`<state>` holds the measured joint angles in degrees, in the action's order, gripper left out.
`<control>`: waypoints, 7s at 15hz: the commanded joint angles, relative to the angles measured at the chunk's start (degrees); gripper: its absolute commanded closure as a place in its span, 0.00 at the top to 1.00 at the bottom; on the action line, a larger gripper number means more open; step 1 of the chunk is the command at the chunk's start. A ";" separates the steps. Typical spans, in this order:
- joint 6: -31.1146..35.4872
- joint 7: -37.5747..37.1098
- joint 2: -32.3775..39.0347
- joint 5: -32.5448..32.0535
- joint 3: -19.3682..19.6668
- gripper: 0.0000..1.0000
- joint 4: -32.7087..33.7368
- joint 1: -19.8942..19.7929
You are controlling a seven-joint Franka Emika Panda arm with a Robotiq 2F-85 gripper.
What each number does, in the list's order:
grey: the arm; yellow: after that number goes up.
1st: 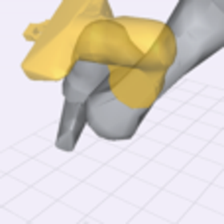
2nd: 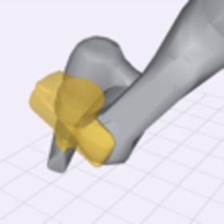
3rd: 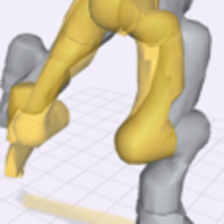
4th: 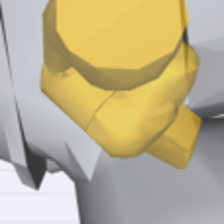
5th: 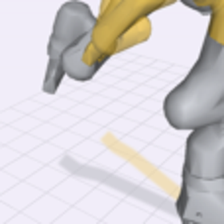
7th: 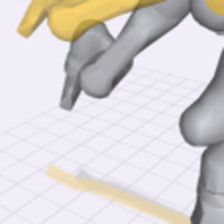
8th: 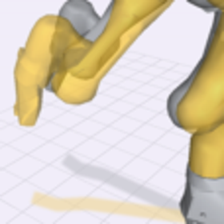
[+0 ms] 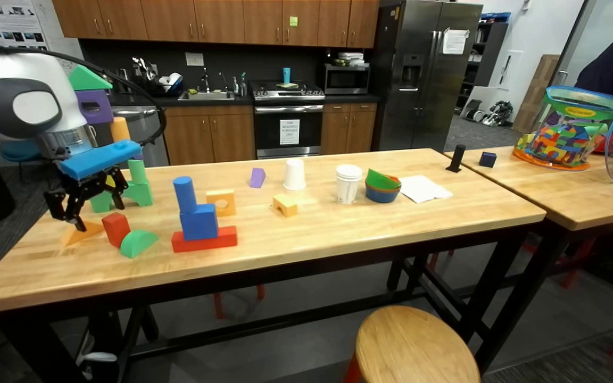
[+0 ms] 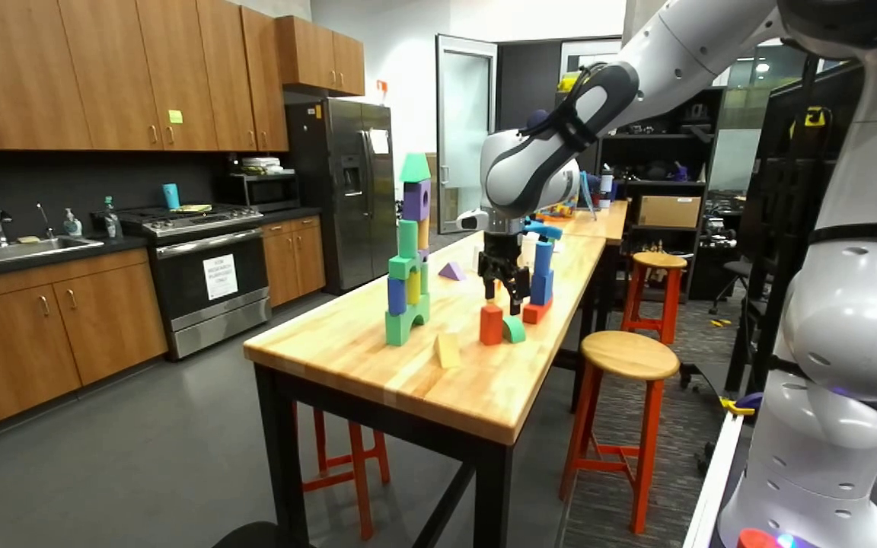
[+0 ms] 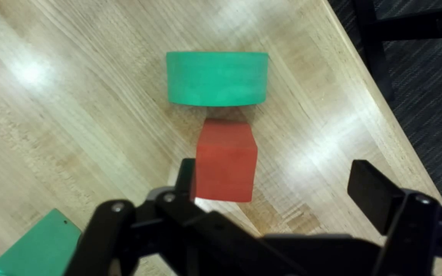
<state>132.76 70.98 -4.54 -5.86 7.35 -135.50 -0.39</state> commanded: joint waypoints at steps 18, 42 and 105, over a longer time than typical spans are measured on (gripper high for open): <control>-0.12 0.04 -0.01 0.09 -0.92 1.00 0.07 -0.90; 4.93 2.39 7.90 1.30 -1.64 1.00 5.87 -3.21; -12.73 9.17 -23.38 -12.30 0.72 0.19 7.38 -3.14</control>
<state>120.28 80.44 -27.92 -17.79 7.44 -128.27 -4.34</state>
